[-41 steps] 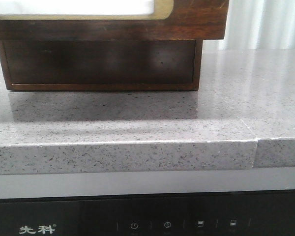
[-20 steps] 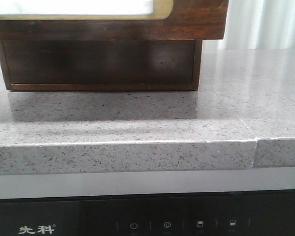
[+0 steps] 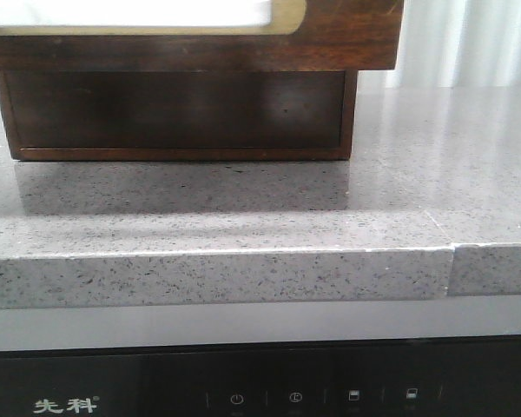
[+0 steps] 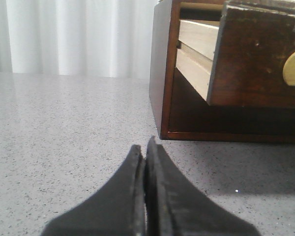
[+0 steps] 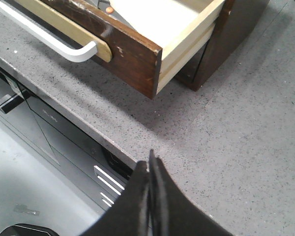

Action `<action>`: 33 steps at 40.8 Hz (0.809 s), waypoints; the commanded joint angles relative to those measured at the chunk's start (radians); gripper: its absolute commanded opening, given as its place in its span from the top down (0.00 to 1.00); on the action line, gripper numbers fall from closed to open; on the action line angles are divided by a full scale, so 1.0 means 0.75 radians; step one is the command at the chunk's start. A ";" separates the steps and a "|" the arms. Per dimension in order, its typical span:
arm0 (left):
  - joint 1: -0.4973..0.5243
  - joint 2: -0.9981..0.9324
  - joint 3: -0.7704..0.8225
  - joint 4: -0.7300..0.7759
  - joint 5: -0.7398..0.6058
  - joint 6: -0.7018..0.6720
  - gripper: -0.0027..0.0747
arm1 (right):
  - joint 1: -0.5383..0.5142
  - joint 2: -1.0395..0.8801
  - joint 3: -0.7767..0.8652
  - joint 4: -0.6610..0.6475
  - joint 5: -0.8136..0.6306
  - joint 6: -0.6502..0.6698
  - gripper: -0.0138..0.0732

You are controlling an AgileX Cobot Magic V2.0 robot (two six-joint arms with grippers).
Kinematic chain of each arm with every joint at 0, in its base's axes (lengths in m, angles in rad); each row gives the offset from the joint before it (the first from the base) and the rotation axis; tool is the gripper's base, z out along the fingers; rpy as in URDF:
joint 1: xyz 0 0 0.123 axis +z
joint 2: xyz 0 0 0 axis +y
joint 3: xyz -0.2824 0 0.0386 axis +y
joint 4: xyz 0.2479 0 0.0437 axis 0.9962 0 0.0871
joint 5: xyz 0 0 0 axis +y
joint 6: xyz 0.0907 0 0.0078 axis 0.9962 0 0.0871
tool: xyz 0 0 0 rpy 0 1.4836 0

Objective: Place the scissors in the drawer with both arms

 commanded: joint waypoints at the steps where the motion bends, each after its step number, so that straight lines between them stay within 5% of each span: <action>1: -0.001 -0.026 0.034 0.035 -0.117 -0.036 0.99 | -0.004 0.003 -0.029 -0.027 -0.097 0.001 0.92; 33: 0.052 -0.026 0.034 0.102 -0.117 -0.115 0.99 | -0.004 0.003 -0.029 -0.027 -0.097 0.001 0.92</action>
